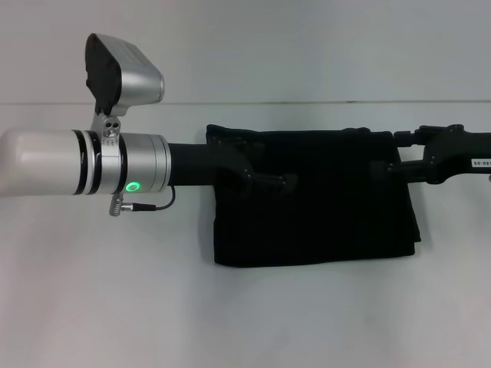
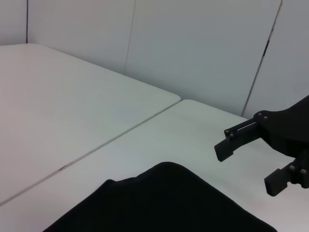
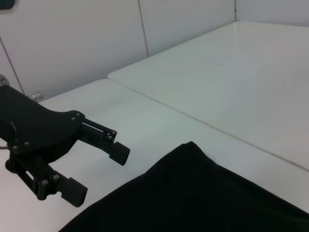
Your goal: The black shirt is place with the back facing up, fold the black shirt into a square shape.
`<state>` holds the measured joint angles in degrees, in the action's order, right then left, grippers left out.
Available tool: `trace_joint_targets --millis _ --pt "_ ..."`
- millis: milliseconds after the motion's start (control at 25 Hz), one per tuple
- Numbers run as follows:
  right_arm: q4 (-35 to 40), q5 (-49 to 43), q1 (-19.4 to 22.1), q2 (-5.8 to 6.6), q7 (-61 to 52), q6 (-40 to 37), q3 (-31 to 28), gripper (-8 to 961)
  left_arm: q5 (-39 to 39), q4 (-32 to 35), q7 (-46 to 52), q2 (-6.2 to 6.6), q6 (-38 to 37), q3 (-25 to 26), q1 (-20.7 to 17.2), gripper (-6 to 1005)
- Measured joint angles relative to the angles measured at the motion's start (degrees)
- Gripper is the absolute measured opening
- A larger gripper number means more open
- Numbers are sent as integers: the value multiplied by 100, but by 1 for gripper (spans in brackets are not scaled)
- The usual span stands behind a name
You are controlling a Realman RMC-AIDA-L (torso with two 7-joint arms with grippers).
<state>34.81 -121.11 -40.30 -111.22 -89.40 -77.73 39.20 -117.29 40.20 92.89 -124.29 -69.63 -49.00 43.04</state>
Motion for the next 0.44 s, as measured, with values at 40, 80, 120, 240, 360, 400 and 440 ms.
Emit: trace_joint_targets --millis 40,80,120,240,360,400,440 --pt "0 0 5 0 -1 -9 0 931 2 0 4 0 -2 -1 0 891" --pt "0 -1 10 -1 -5 -24 0 931 8 -2 4 1 -3 -2 0 891" --pt "0 -1 14 -2 -6 -38 0 931 12 -6 4 1 -3 -2 0 891" --pt "0 -2 19 -3 -7 -46 0 931 29 -7 -11 1 -29 -18 -2 891" --pt "0 -1 15 -4 -11 -52 0 931 30 -1 -12 2 -103 -23 -1 891" --pt "2 -1 14 -4 -24 -59 0 931 32 2 -13 2 -118 -20 2 891" --pt "4 -1 14 -4 -38 -69 -1 931 36 4 -13 3 -131 -13 2 891"
